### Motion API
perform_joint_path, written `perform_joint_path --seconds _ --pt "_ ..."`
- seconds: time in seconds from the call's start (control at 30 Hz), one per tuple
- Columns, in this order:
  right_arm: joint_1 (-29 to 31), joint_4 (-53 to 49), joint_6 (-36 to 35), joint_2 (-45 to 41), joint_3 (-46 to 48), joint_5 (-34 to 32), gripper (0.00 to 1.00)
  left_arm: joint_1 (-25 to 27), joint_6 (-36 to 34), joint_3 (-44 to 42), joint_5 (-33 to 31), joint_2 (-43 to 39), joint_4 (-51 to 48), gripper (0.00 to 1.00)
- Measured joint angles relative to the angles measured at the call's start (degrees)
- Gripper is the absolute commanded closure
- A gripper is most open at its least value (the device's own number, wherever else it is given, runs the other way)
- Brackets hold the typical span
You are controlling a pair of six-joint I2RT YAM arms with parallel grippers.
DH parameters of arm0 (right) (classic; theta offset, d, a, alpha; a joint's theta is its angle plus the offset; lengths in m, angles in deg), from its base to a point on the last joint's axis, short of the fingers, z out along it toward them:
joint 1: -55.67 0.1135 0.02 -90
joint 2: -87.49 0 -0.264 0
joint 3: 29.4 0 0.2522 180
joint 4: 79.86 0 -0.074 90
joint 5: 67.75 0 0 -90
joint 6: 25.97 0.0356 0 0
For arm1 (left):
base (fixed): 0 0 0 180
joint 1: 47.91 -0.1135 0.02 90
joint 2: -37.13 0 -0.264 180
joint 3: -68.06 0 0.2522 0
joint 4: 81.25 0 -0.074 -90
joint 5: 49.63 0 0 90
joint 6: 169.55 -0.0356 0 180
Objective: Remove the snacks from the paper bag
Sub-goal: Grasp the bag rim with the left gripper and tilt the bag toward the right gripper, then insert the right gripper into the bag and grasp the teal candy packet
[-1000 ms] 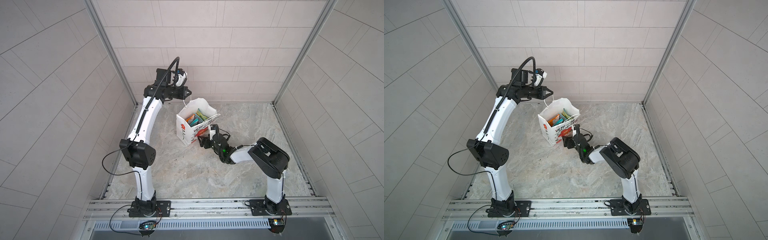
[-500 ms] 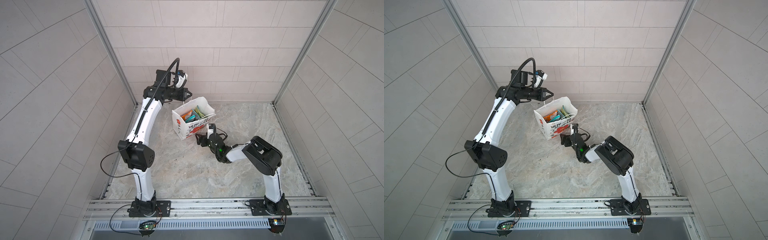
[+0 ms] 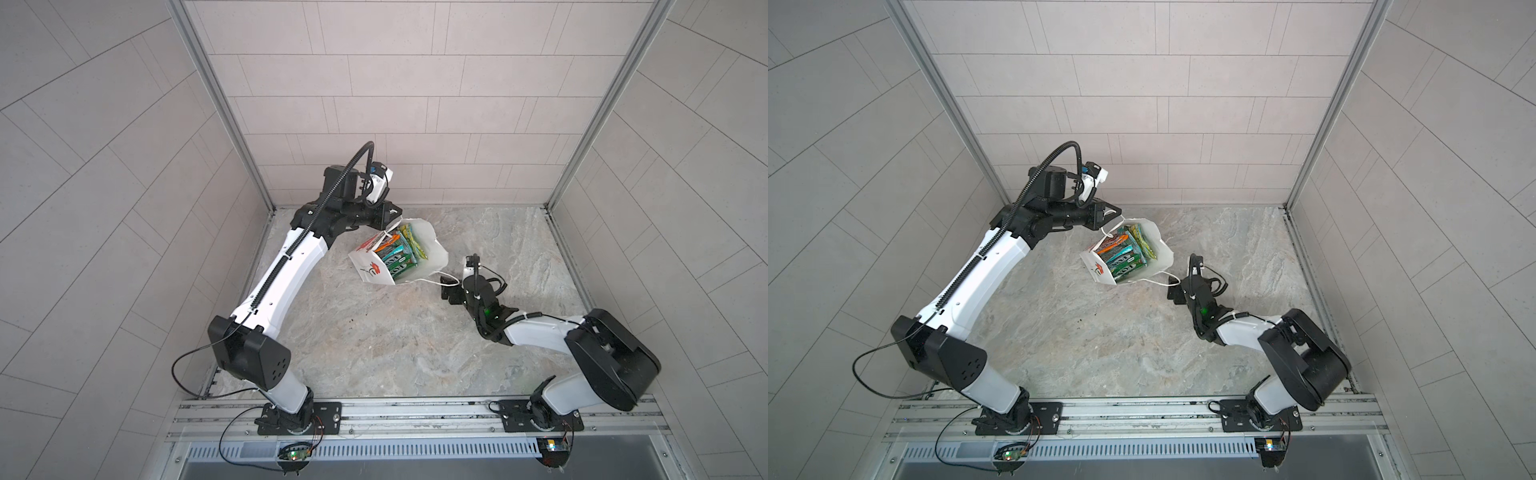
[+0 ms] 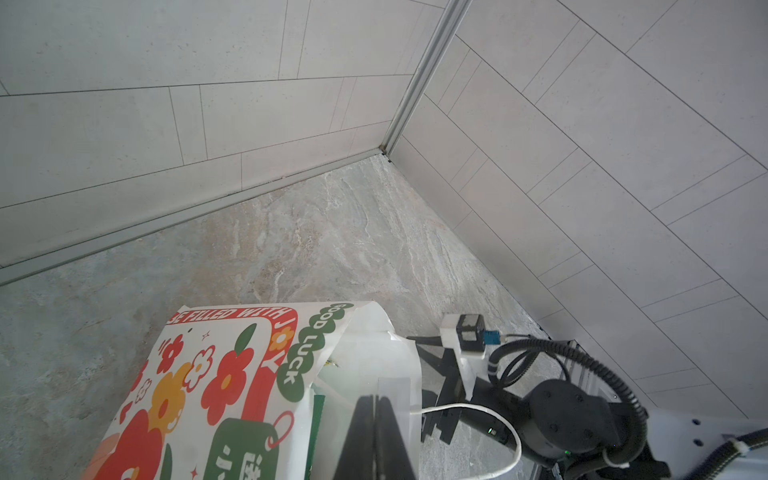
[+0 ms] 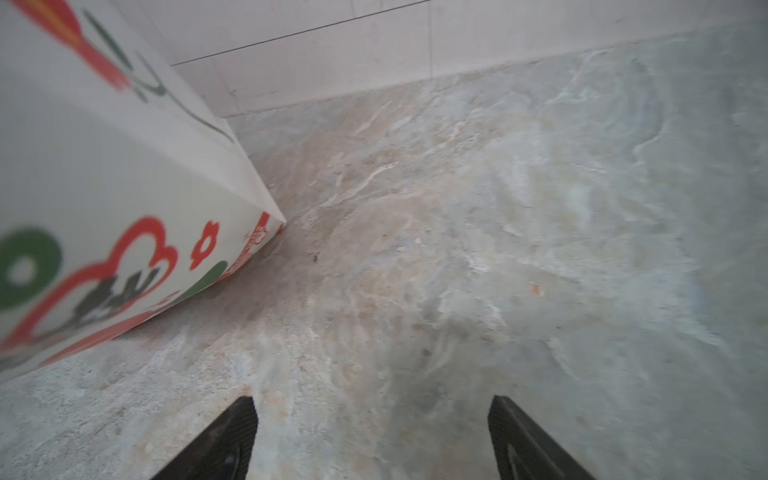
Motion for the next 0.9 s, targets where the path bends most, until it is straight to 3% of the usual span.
perform_joint_path --seconds 0.27,0.47,0.67,0.77,0.9 --pt "-5.0 -19.0 -4.0 -18.3 0.1 -3.9 0.11 3.6 1.5 -8.5 -1.7 -5.3 4.5 1.00" --pt "-4.8 -24.7 -6.7 -27.2 -3.1 5.3 0.15 4.7 2.9 -12.2 -1.8 -7.0 7.1 1.00" --pt "-0.5 -28.1 -9.2 -25.1 -11.6 17.5 0.21 4.7 4.3 -13.6 -1.8 -7.5 9.0 1.00" --pt "3.8 -30.1 -11.5 -21.8 -15.1 20.1 0.22 4.7 4.5 -14.5 -1.8 -8.2 9.3 1.00" --pt "9.4 -33.1 -14.6 -16.0 -18.2 21.0 0.35 4.7 4.7 -15.5 -1.8 -9.2 9.8 1.00"
